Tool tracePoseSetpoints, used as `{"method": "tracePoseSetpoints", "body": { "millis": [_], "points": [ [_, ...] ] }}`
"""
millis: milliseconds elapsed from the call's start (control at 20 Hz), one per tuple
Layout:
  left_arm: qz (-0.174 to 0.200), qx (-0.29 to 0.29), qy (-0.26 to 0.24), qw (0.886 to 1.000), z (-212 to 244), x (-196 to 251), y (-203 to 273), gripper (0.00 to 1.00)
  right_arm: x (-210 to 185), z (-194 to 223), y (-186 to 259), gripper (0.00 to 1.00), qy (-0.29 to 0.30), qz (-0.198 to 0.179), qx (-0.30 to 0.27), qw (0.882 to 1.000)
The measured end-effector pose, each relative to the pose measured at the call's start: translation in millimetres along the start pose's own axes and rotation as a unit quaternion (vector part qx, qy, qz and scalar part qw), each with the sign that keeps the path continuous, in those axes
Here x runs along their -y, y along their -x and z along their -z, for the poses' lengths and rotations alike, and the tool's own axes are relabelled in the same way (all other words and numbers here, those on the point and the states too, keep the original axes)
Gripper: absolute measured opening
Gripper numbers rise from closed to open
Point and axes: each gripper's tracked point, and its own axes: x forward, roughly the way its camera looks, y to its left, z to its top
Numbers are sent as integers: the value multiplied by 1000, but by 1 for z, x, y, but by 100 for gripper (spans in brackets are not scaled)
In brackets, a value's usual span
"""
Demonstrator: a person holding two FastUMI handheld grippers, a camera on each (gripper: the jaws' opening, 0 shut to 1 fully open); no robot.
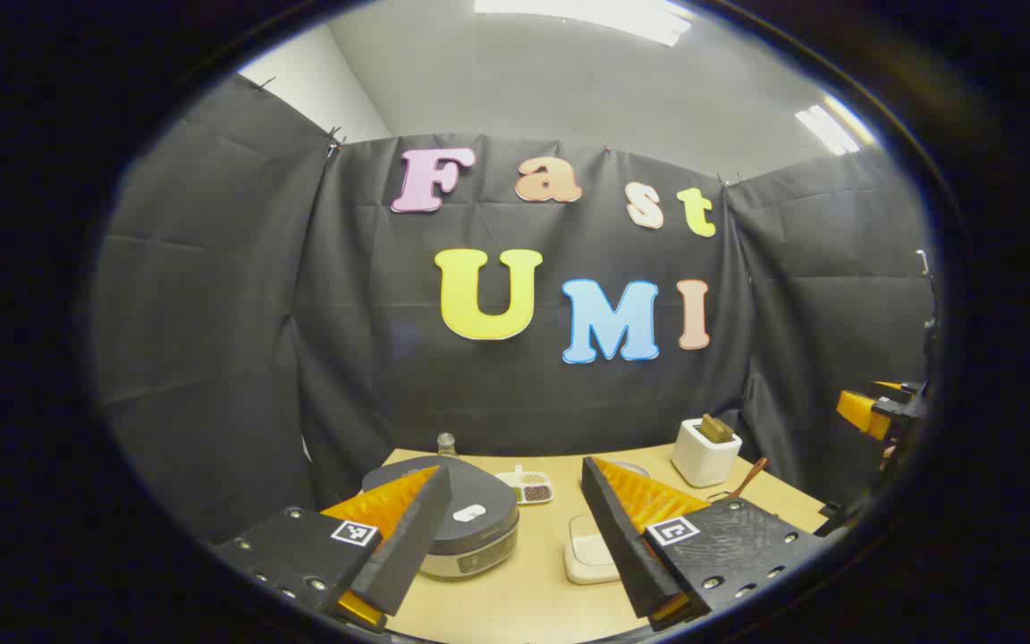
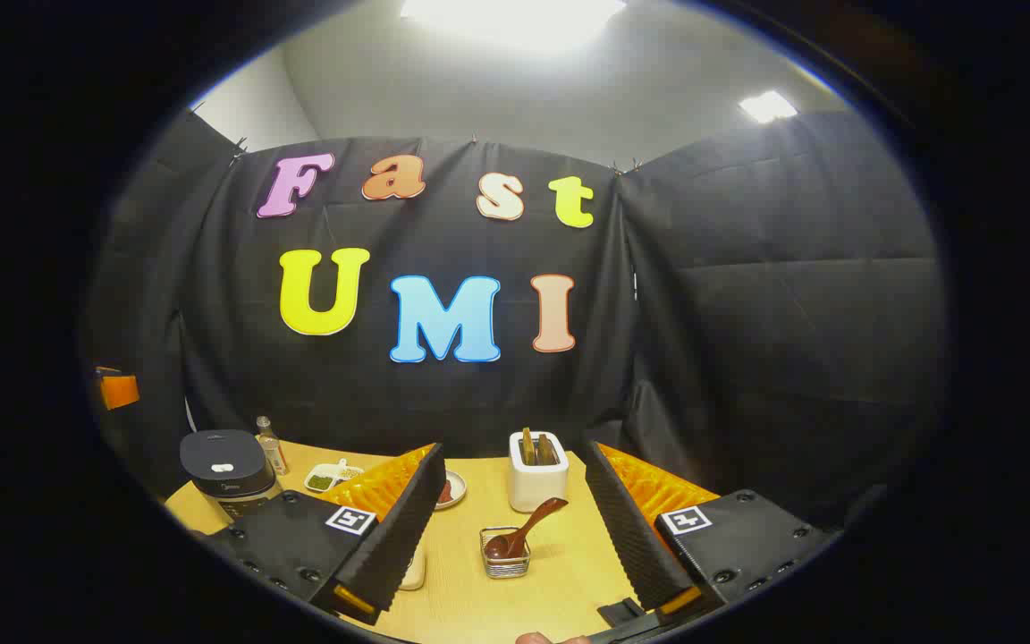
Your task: Close the left gripper, press the button to open the rice cooker; take a wooden spoon from the chopstick holder with the right hand, scoop a spoonful of rice and pour it into the rice cooker, then put the wooden spoon back into the chopstick holder.
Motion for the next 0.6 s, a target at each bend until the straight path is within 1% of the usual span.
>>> {"method": "tracePoseSetpoints", "body": {
  "millis": [50, 100, 150, 200, 250, 300, 350, 400, 450, 500, 550, 600],
  "points": [
    [-1, -1, 0, 1000, -2, 5, -1, 91, 1, -2, -5, 97, 0, -3, 2, 1000],
    [-4, -1, -1, 1000, -4, 8, 0, 91, 0, -1, -11, 100, -1, -10, 1, 1000],
    [-9, 1, -3, 1000, -8, 11, 0, 92, -2, -1, -17, 97, -4, -18, -1, 1000],
    [-13, 3, -4, 1000, -12, 14, 1, 93, -3, 0, -23, 99, -7, -27, -3, 1000],
    [-19, 2, -3, 1000, -13, 18, 1, 91, -3, 0, -29, 100, -11, -37, -5, 999],
    [-23, 2, 1, 1000, -14, 24, 2, 91, -3, 0, -35, 100, -12, -47, -6, 999],
    [-27, 2, 5, 1000, -16, 30, 3, 91, -1, -2, -39, 100, -12, -54, -3, 998],
    [-31, 4, 8, 999, -17, 36, 3, 91, 6, -4, -44, 97, -10, -56, 3, 998],
    [-34, 4, 11, 999, -19, 42, 3, 92, 12, -6, -48, 100, -9, -58, 7, 998],
    [-37, 3, 14, 999, -18, 49, 4, 91, 14, -2, -51, 97, -10, -64, 7, 998],
    [-43, 3, 14, 999, -19, 55, 5, 91, 17, 2, -54, 97, -12, -70, 2, 997],
    [-49, 2, 13, 999, -18, 60, 5, 91, 22, 8, -55, 100, -15, -76, -4, 997]
  ]
}}
